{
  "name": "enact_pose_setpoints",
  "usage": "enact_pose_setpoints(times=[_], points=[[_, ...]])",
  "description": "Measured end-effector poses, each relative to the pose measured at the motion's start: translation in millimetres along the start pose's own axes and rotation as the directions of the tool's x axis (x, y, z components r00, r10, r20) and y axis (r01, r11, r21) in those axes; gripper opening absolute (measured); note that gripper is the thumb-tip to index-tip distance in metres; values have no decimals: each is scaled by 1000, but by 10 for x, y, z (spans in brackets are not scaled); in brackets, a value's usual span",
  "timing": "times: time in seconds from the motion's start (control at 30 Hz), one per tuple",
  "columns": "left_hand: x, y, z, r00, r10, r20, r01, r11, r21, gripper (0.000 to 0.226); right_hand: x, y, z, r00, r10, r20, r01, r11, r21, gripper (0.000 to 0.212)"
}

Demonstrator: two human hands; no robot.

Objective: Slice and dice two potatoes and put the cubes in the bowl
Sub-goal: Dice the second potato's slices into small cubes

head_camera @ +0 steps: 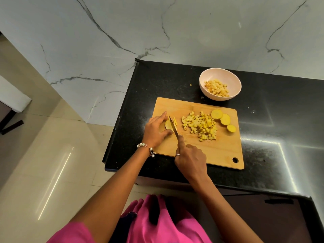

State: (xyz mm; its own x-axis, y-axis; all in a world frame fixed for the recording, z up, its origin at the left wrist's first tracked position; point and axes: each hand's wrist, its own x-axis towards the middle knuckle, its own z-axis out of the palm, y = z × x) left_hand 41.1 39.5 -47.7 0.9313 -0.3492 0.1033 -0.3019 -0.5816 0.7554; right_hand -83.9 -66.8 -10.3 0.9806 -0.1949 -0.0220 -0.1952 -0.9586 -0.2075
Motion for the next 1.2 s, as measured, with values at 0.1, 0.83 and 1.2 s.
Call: enact_pose_setpoints(times=[0.1,0.83,1.2], points=[[-21,-14,4,999,31,-15,-31,999,41,73,101,-41,35,1000,-6,24,6,1000,0,55],[-45,-30,51,993,-3,-115,-2,999,-43,73,107,-70,93,988,-30,150,51,989,-141,58],[-41,-54,21,994,-42,-98,34,996,-80,86,-197,49,-146,994,-21,108,21,1000,-3,55]])
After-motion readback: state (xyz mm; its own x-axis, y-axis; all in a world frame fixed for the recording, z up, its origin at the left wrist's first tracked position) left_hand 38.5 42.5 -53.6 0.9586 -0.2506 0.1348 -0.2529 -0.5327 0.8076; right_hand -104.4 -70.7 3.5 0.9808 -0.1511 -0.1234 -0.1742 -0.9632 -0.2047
